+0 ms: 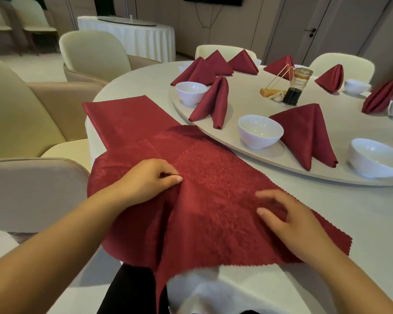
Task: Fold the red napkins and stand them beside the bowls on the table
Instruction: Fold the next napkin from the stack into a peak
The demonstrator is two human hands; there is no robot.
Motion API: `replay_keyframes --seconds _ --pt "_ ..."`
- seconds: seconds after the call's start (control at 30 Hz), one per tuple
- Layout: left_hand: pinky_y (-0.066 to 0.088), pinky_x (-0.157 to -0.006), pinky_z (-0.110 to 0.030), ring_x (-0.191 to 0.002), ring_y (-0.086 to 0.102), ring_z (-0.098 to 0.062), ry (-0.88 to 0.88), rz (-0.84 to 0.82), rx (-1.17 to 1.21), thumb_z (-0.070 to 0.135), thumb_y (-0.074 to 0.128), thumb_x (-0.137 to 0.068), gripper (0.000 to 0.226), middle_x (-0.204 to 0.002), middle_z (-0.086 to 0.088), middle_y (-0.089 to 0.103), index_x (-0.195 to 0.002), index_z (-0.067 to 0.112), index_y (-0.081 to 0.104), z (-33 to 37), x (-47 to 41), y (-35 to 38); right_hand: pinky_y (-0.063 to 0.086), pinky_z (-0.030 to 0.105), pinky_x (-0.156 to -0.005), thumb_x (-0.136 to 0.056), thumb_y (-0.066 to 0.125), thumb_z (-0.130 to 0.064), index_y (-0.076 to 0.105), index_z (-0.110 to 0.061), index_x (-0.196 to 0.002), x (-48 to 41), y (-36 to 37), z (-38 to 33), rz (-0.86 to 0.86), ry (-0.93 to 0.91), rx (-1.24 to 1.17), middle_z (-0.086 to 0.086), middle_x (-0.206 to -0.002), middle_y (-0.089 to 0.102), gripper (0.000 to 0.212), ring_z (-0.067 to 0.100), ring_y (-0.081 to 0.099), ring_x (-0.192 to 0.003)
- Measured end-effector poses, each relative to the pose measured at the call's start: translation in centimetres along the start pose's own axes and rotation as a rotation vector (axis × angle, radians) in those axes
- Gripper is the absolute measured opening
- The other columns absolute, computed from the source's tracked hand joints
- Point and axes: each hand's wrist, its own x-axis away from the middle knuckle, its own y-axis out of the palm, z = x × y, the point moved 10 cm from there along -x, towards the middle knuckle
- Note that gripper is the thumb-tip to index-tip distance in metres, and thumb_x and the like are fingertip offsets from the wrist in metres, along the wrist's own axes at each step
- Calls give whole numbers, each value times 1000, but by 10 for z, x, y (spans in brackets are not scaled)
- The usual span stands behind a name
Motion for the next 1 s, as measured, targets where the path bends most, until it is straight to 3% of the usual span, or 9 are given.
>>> replay_keyframes --seconds 0.07,0.17,0.27,0.37,0.5,0.6,0.73,0.87,1.0 --pt "40 -83 -24 -89 56 -14 -42 -41 -108 21 63 -86 15 -83 7 53 -92 10 71 -21 -22 18 28 -3 -87 -79 60 -44 57 -52 -91 -1 1 -19 67 -99 -23 -36 -104 57 15 -21 45 -104" --pt "32 -85 -27 -96 47 -15 -84 -46 -169 30 65 -83 9 -88 8 48 -80 23 62 -43 -35 34 28 13 -105 -75 46 -69 48 -41 -118 6 42 -49 -135 -381 207 -27 -127 49 51 -5 39 -122" --pt "26 -78 -26 -88 40 -12 -81 46 -126 32 72 -76 37 -80 15 42 -67 32 37 -48 -35 28 29 38 -102 -69 43 -67 40 -31 -129 9 81 -49 -259 -512 498 -8 -134 49 70 6 36 -124" --pt "28 -75 -27 -74 40 -3 -12 116 -64 36 76 -70 41 -74 17 42 -64 33 35 -44 -30 22 30 39 -101 -62 45 -57 42 -33 -127 -2 99 -51 -301 -519 513 -7 -131 53 69 8 43 -121" --pt "32 -69 -16 -73 48 4 55 183 0 62 49 -63 33 -63 20 49 -57 30 53 -36 -14 4 51 32 -83 -47 54 -31 71 -33 -87 -21 110 -64 -315 -610 456 -15 -93 70 44 3 65 -90" --pt "39 -76 -15 -85 53 2 115 173 77 71 45 -71 36 -78 24 62 -89 45 62 -26 7 -13 52 19 -70 -56 57 -15 73 -27 -81 -42 101 -54 -331 -426 226 -18 -83 70 33 1 64 -79" --pt "42 -78 -6 -87 60 4 135 155 262 78 41 -74 33 -95 28 63 -92 60 61 -19 48 -30 46 20 -71 -78 61 -4 70 -18 -70 -73 82 -34 -318 -129 -112 -25 -63 63 19 -7 57 -66" --pt "40 -86 -11 -109 44 16 133 117 30 83 42 -67 53 -120 43 44 -117 68 38 -22 81 -22 41 14 -58 -83 58 3 66 5 -73 -106 66 -27 -208 44 -230 -5 -60 58 13 0 50 -57" --pt "42 -95 -28 -102 48 2 113 161 -271 72 42 -75 54 -109 21 61 -118 39 46 -42 79 -10 39 26 -62 -86 58 -9 61 16 -91 -129 66 -16 -148 186 -255 12 -72 59 25 15 48 -67"
